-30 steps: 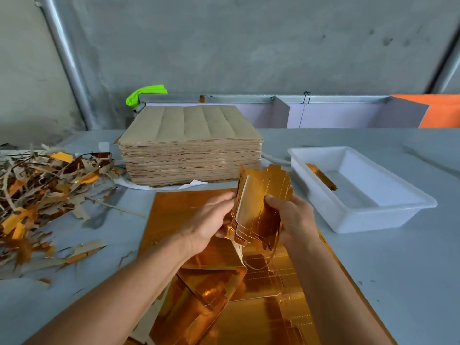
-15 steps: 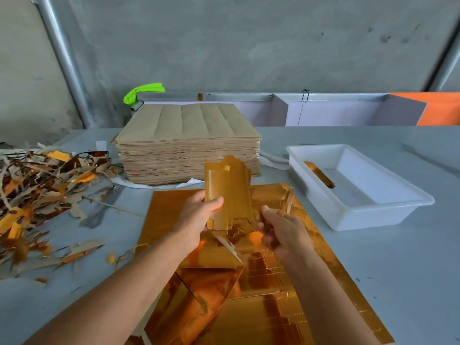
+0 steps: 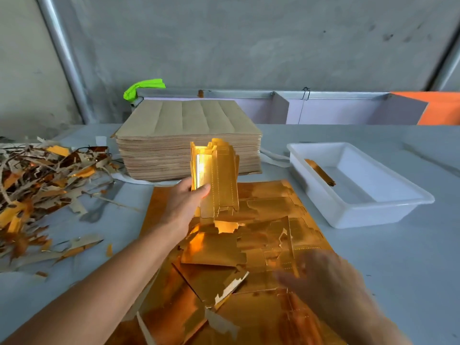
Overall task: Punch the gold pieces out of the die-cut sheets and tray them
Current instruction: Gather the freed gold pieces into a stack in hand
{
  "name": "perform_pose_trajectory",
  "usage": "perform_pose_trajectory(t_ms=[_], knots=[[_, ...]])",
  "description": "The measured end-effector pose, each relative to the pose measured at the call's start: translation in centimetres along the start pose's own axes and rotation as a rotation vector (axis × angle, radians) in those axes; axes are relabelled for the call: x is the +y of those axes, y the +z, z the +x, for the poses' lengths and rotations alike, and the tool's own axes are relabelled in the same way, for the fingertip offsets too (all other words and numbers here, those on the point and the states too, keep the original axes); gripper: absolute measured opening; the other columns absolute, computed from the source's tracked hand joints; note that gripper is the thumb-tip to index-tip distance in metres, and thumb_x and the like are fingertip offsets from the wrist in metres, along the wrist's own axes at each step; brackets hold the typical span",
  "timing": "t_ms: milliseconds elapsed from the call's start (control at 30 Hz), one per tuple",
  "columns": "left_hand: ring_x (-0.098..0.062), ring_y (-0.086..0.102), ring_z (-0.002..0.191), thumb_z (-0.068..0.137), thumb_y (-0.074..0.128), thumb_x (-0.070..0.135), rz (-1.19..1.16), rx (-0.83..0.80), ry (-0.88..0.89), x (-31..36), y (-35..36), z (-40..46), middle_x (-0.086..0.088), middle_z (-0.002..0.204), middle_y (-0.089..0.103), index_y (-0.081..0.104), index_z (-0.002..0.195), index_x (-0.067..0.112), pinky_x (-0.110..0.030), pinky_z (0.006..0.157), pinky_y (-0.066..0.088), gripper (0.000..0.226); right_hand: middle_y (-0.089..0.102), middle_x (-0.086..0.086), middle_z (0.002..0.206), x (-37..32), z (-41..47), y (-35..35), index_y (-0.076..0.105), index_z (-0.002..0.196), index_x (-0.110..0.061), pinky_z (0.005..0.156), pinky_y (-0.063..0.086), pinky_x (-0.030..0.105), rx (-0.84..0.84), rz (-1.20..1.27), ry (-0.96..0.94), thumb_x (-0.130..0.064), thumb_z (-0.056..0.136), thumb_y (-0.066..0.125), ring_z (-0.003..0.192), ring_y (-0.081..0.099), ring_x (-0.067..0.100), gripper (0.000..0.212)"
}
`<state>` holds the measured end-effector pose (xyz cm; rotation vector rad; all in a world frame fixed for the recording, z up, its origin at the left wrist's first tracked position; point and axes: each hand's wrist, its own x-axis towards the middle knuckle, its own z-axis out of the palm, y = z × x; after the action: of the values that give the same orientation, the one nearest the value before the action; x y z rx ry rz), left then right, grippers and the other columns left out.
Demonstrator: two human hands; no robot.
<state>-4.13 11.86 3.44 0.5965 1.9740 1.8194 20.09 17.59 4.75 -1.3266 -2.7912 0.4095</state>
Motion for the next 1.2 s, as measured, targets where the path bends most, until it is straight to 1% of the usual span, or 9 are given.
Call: perform_pose_trajectory(t_ms=[133,200,300,400,500,700,900,1067,1200], knots=[[-0.013,0.066,0.093,0.091,0.061,0.018,-0.007,-0.138,0.120,1.4,0.3,-0.9,0.010,0.090,0.072,0.065,0.094,0.029,-0.018,0.069,0.053,0.012,0.054,-0.003,0.092,-3.0,2.0,-1.9,0.058,0.096,-0.015,0.059,0.045,0.025,0.733,0.376,-0.204,-0.050,0.077,0.068,0.078,0.054,0.014,0.041],[-0.016,0.068,0.089,0.091,0.061,0.016,-0.039,-0.261,0.146,2.4,0.4,-1.3,0.003,0.091,0.073,0.066,0.100,0.022,-0.028,0.074,0.055,0.013,0.057,-0.002,0.105,-4.4,4.5,-2.5,0.056,0.114,-0.013,0.074,0.053,0.031,0.574,0.696,-0.192,-0.043,0.074,0.076,0.092,0.057,0.014,0.054],[-0.006,0.064,0.070,0.091,0.061,0.013,0.020,-0.442,0.210,3.7,0.3,-1.7,0.011,0.073,0.069,0.066,0.100,0.016,-0.017,0.057,0.049,0.011,0.071,0.003,0.107,-6.0,7.3,-3.1,0.062,0.114,-0.016,0.084,0.056,0.042,0.037,1.337,-0.157,-0.028,0.073,0.079,0.093,0.068,0.019,0.047],[-0.006,0.063,0.072,0.087,0.064,0.013,0.099,-0.484,0.251,4.6,-0.2,-1.5,0.008,0.076,0.068,0.067,0.102,0.012,-0.016,0.059,0.049,0.015,0.074,0.007,0.099,-6.9,9.1,-2.2,0.067,0.105,-0.018,0.080,0.056,0.050,-0.091,1.622,-0.104,-0.015,0.077,0.076,0.091,0.070,0.028,0.029],[-0.004,0.064,0.075,0.075,0.075,0.018,0.259,-0.448,0.313,5.3,-2.1,-0.6,0.005,0.080,0.070,0.067,0.090,0.017,-0.018,0.067,0.052,0.017,0.075,0.000,0.086,-6.9,10.0,-1.4,0.061,0.105,-0.021,0.062,0.058,0.042,-0.004,1.704,0.013,-0.019,0.078,0.077,0.078,0.072,0.024,0.031],[0.006,0.059,0.063,0.076,0.077,0.012,0.787,-0.218,0.525,4.8,-6.8,2.9,0.018,0.070,0.063,0.064,0.069,0.031,-0.009,0.061,0.041,0.024,0.065,0.000,0.092,-3.7,10.3,0.1,0.050,0.092,-0.029,0.057,0.053,0.040,0.074,1.755,0.179,-0.018,0.080,0.075,0.081,0.064,0.025,0.030],[-0.006,0.058,0.073,0.083,0.069,0.007,0.909,-0.117,0.473,1.7,-7.9,4.3,0.002,0.082,0.066,0.072,0.086,0.016,-0.022,0.070,0.044,0.009,0.065,0.000,0.095,-2.7,10.3,1.1,0.049,0.108,-0.023,0.049,0.051,0.036,0.056,1.707,0.229,-0.018,0.078,0.075,0.082,0.063,0.024,0.040],[-0.016,0.051,0.100,0.090,0.058,0.038,1.226,0.055,0.526,-1.5,-6.9,3.1,-0.002,0.108,0.056,0.059,0.105,0.017,-0.028,0.081,0.043,0.025,0.065,0.006,0.100,-2.9,10.1,3.4,0.051,0.101,-0.023,0.054,0.054,0.041,-0.090,1.650,0.242,-0.013,0.075,0.078,0.088,0.064,0.030,0.039],[-0.008,0.049,0.078,0.068,0.067,0.068,1.313,-0.268,0.241,-3.2,-6.2,1.2,0.007,0.092,0.051,0.050,0.092,0.027,-0.022,0.059,0.035,0.050,0.063,0.007,0.103,-2.8,10.1,4.7,0.048,0.111,-0.022,0.068,0.055,0.047,-0.133,1.553,0.249,-0.013,0.075,0.077,0.091,0.062,0.030,0.047]])
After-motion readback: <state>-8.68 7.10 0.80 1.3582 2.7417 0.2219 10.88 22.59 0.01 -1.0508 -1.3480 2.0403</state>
